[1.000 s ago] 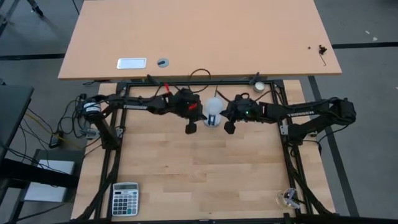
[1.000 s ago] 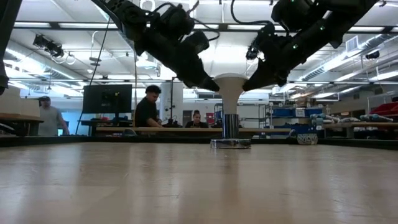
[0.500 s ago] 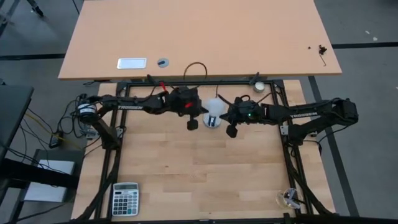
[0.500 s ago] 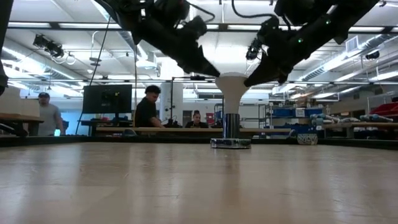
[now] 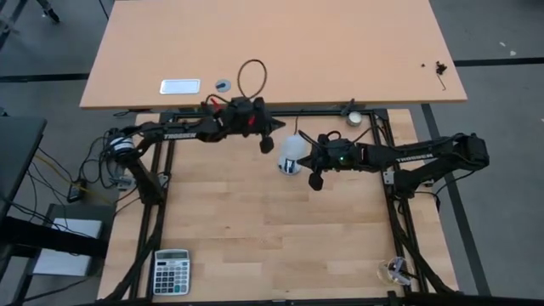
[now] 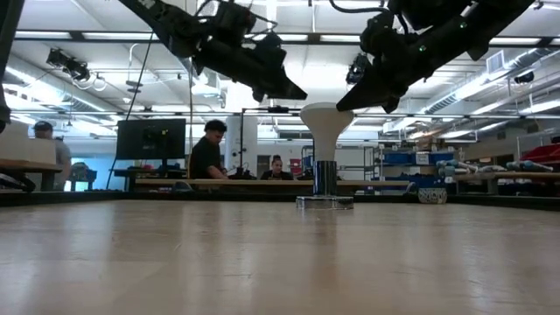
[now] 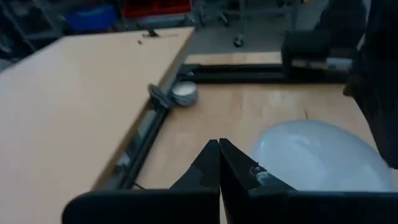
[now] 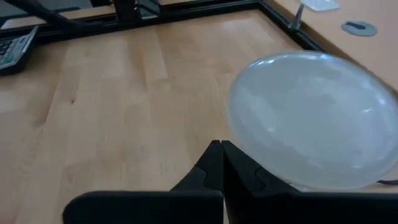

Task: Screw lightbulb
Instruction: Remove the lightbulb from the silver lamp socket

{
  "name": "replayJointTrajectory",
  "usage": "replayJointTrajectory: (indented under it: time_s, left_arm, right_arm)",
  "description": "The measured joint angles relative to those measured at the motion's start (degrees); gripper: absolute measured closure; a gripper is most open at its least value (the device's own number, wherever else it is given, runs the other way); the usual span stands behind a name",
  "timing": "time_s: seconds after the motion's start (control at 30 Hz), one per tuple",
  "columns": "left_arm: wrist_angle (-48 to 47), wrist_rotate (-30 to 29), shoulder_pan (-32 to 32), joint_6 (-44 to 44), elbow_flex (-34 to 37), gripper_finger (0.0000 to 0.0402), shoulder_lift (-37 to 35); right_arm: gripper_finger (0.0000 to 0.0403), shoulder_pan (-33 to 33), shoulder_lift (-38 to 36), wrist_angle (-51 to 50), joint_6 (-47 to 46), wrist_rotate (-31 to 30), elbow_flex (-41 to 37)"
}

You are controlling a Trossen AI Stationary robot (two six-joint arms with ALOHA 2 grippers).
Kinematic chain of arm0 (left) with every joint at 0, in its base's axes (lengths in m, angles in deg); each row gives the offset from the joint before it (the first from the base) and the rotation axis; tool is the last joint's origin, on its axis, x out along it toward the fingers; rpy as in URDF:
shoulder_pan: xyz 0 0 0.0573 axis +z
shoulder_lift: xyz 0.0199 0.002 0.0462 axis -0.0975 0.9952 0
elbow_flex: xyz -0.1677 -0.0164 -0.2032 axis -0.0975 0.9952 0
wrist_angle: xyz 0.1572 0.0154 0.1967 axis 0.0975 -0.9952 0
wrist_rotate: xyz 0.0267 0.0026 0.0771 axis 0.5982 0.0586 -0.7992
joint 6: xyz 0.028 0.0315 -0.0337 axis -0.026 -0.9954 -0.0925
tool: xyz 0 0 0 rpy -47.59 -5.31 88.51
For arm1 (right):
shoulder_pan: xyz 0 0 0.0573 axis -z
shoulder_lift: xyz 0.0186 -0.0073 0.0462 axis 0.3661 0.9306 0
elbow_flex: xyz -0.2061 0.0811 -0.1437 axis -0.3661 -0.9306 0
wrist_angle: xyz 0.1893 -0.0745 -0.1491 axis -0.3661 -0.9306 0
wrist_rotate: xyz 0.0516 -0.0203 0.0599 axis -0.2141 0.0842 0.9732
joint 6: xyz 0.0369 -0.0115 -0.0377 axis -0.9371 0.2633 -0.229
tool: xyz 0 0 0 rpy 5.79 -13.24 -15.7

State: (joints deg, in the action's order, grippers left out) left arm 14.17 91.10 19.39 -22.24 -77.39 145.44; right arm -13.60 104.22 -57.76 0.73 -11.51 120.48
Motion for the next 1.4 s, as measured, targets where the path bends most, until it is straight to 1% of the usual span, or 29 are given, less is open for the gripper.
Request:
replayJointTrajectory:
  time_s: [0.1,0.23,0.37,0.87,1.0,1.3,1.4]
  left_arm:
    - [-2.49,1.83,0.35,-0.18,-2.41,0.0401,2.83]
    - [-4.96,6.01,0.47,-1.85,-6.23,0.0401,6.24]
    - [-8.89,6.34,0.34,-2.91,-8.82,0.0401,7.72]
    - [-15.08,6.26,-0.97,-4.63,-9.3,0.0401,7.11]
    - [-17.09,6.24,-0.97,-4.61,-9.34,0.0401,6.82]
    - [-19.76,6.18,-1.45,-4.61,-9.3,0.0401,6.7]
    - [-20.74,6.15,-1.92,-4.61,-9.22,0.0401,6.68]
  right_arm:
    - [0.0398,0.4,0.0,0.12,0.14,0.0,0.01]
    - [0.0398,0.87,0.0,0.29,0.46,0.0,0.0]
    - [0.0398,1.36,0.0,0.22,0.57,-0.01,0.02]
    - [0.0398,2.34,0.0,-0.85,0.57,0.6,0.02]
    - [0.0398,2.64,-0.02,-1.83,0.59,-1.21,0.0]
    - [0.0398,5.28,-0.11,-3.24,-0.5,-1.73,-0.07]
    - [0.0398,6.09,-0.11,-4.13,-0.51,-3.19,-0.13]
